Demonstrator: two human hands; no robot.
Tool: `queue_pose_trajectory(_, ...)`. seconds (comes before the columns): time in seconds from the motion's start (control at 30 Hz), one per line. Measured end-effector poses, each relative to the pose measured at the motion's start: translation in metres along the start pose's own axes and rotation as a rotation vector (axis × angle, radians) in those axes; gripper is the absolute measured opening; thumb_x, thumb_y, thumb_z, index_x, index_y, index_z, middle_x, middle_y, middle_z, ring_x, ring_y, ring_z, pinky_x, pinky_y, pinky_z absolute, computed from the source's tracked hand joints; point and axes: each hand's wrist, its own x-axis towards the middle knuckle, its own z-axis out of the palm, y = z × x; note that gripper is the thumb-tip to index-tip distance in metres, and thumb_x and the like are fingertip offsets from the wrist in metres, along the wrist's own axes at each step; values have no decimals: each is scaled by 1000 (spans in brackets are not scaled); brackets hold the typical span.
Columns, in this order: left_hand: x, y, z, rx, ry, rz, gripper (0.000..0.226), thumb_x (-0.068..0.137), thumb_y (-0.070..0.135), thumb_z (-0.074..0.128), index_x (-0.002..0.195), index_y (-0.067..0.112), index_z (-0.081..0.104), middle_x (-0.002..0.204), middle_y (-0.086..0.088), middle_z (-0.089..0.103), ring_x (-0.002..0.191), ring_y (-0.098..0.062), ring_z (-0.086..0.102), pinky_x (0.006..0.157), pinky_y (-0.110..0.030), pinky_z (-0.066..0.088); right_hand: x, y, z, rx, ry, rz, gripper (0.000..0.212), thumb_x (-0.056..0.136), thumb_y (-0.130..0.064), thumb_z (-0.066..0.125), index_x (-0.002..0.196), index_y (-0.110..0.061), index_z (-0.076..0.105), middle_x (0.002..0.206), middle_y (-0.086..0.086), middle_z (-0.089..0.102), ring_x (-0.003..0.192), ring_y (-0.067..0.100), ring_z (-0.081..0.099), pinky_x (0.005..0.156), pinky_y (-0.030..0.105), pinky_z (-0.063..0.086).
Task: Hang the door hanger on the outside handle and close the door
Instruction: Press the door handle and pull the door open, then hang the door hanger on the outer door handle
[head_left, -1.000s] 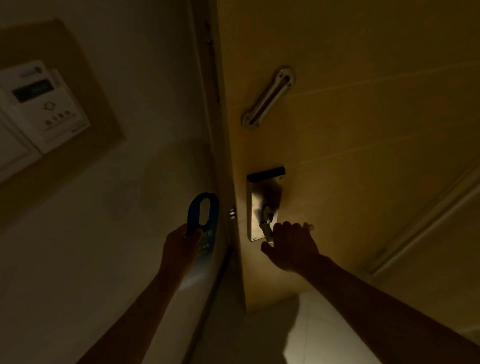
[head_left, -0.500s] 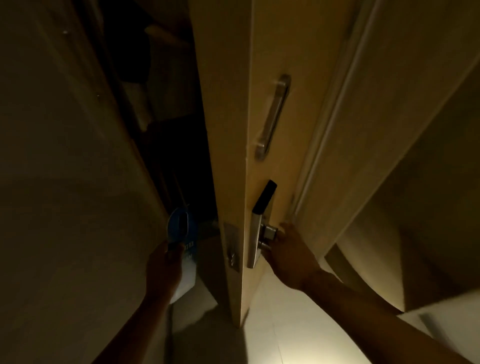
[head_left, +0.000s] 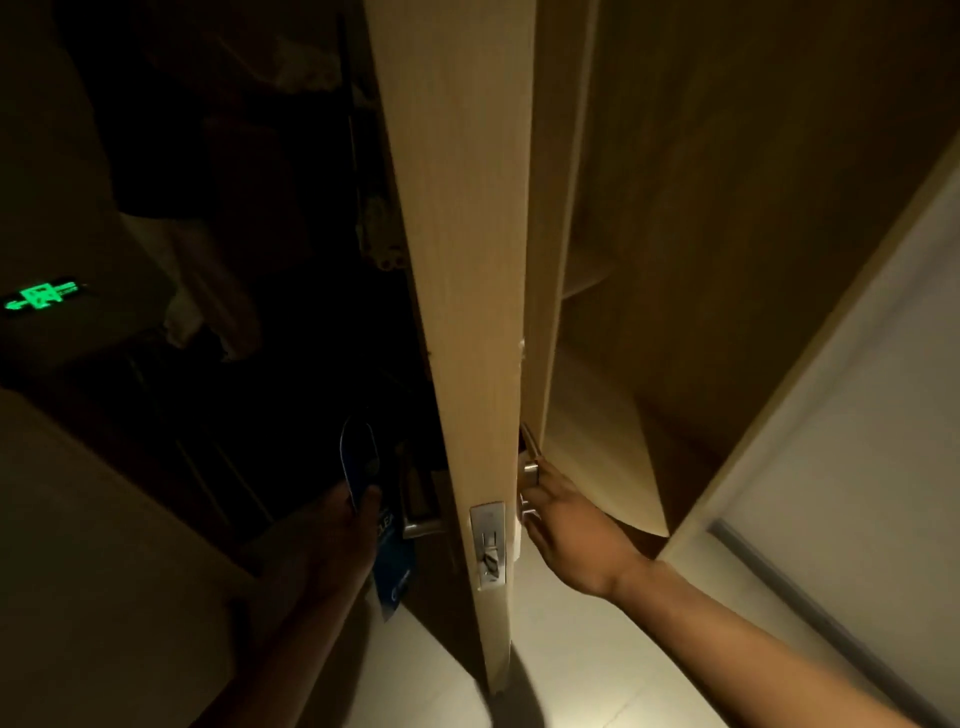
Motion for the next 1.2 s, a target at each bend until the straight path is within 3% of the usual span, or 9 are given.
queue_pose_trajectory(0.13, -11, 30, 43, -70, -52, 52, 12, 95, 15, 53, 97, 6, 61, 74, 1, 58, 68, -12, 56, 61, -21, 39, -36, 40, -22, 143, 34, 57, 58, 93, -27, 51, 146, -33, 31, 158, -8, 29, 147, 7, 16, 119, 23, 15)
queue_pose_trajectory(0.2, -13, 42, 63, -152, -92, 23, 10, 93, 9, 56, 97, 2, 61, 79, -4, 60, 72, -17, 57, 69, -25, 43, -51, 57, -33, 253, 46, 113, 65, 89, -30, 55, 148, -34, 27, 156, -11, 30, 145, 5, 22, 120, 32, 24)
queue_pose_trajectory(0.33, -18, 59, 99, -43, -57, 49, 1, 89, 11, 63, 89, 10, 63, 70, 0, 63, 62, -22, 63, 53, -30, 50, -74, 81, -49, 486, 120, 199, 72, 81, -45, 61, 145, -44, 26, 144, -17, 41, 128, 2, 44, 109, 29, 41)
queue_pose_trajectory(0.43, -24, 74, 123, -58, -91, 27, 5, 90, 18, 60, 86, 17, 61, 77, -7, 66, 70, -24, 66, 56, -33, 51, -80, 103, -63, 578, 202, 297, 77, 76, -64, 62, 142, -45, 28, 136, -14, 54, 114, 3, 58, 101, 32, 49)
queue_pose_trajectory(0.57, -35, 91, 148, -93, -111, 44, 8, 92, 19, 58, 98, 20, 62, 91, -1, 68, 81, -11, 65, 63, -24, 49, -76, 135, -81, 559, 272, 335, 81, 62, -80, 64, 131, -56, 30, 114, -33, 53, 97, -6, 55, 87, 25, 49)
queue_pose_trajectory(0.87, -44, 107, 179, -100, -68, -74, 19, 89, 37, 56, 80, 54, 58, 76, 4, 66, 71, -12, 66, 54, -31, 51, -67, 188, -109, 663, 415, 426, 39, 68, -75, 61, 99, -75, 37, 95, -36, 53, 89, -27, 53, 49, 0, 41)
queue_pose_trajectory(0.93, -38, 104, 185, -102, -97, -100, 5, 83, 47, 56, 84, 47, 61, 75, 4, 68, 70, -16, 68, 56, -39, 57, -67, 197, -114, 628, 409, 429, 42, 72, -74, 59, 109, -64, 41, 98, -35, 50, 84, -17, 57, 59, 3, 40)
queue_pose_trajectory(1.07, -20, 96, 197, -84, -141, -63, 34, 67, 70, 51, 84, 43, 63, 78, 15, 70, 65, -15, 70, 49, -36, 56, -67, 211, -121, 552, 395, 426, 54, 80, -65, 60, 125, -45, 39, 111, -26, 50, 94, -8, 50, 79, 17, 40)
queue_pose_trajectory(1.2, -6, 99, 213, -19, -224, -79, 11, 77, 45, 63, 79, 34, 65, 75, 0, 70, 70, -20, 70, 55, -38, 57, -66, 222, -126, 483, 376, 439, 57, 84, -57, 62, 131, -32, 42, 127, -6, 59, 113, 10, 55, 92, 29, 47)
